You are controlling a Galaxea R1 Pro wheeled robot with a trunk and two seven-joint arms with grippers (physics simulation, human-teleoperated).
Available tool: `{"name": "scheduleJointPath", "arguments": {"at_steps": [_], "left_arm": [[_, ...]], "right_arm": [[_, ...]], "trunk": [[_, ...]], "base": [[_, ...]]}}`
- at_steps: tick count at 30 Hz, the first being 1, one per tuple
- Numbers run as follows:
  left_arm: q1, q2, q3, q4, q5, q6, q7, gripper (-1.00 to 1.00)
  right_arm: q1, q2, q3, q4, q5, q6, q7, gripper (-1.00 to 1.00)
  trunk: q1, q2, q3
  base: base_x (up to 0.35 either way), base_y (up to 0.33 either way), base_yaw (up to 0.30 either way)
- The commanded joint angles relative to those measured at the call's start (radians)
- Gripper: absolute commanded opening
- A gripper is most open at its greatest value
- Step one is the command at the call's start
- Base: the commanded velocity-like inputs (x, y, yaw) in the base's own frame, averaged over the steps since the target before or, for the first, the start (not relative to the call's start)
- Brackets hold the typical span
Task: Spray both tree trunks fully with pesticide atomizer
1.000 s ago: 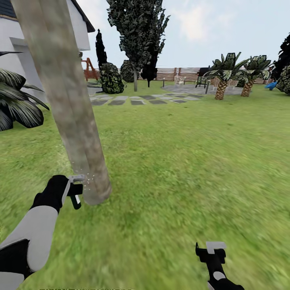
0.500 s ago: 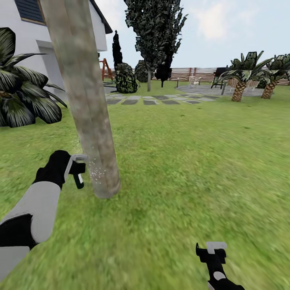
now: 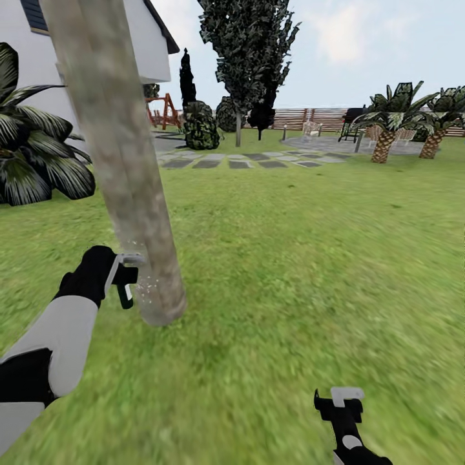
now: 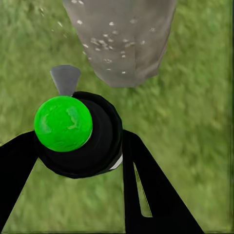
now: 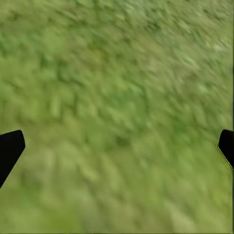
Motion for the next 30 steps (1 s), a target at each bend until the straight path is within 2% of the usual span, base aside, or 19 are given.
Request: {"name": "scheduleJointPath", "arguments": {"at_steps": [1,9,19,30], "left_arm": [[0.007,-0.003,0.004,-0.004,-0.012,0.003,-0.009,-1.0],[0.017,-0.006,0.007,-0.009,-0.01,0.001,-0.009,-1.0],[0.017,-0.003,0.012,0.002,-0.013,-0.001,-0.006,-1.0],[0.02,0.001,0.015,-0.001,-0.016,-0.003,0.002,-1.0]], "right_arm": [[-0.001,0.0,-0.004,0.001,0.01,-0.002,-0.004,1.0],[-0.001,0.0,-0.004,0.001,0.01,-0.002,-0.004,1.0],[-0.001,0.0,-0.004,0.001,0.01,-0.002,-0.004,1.0],[-0.001,0.0,-0.004,0.001,0.01,-0.002,-0.004,1.0]], "trunk": [[0.0,0.0,-0.001],[0.0,0.0,-0.001],[0.0,0.0,-0.001],[0.0,0.0,-0.001]], "base": [[0.06,-0.252,0.0],[0.013,-0.27,0.0],[0.145,-0.264,0.009],[0.162,-0.258,0.261]]}}
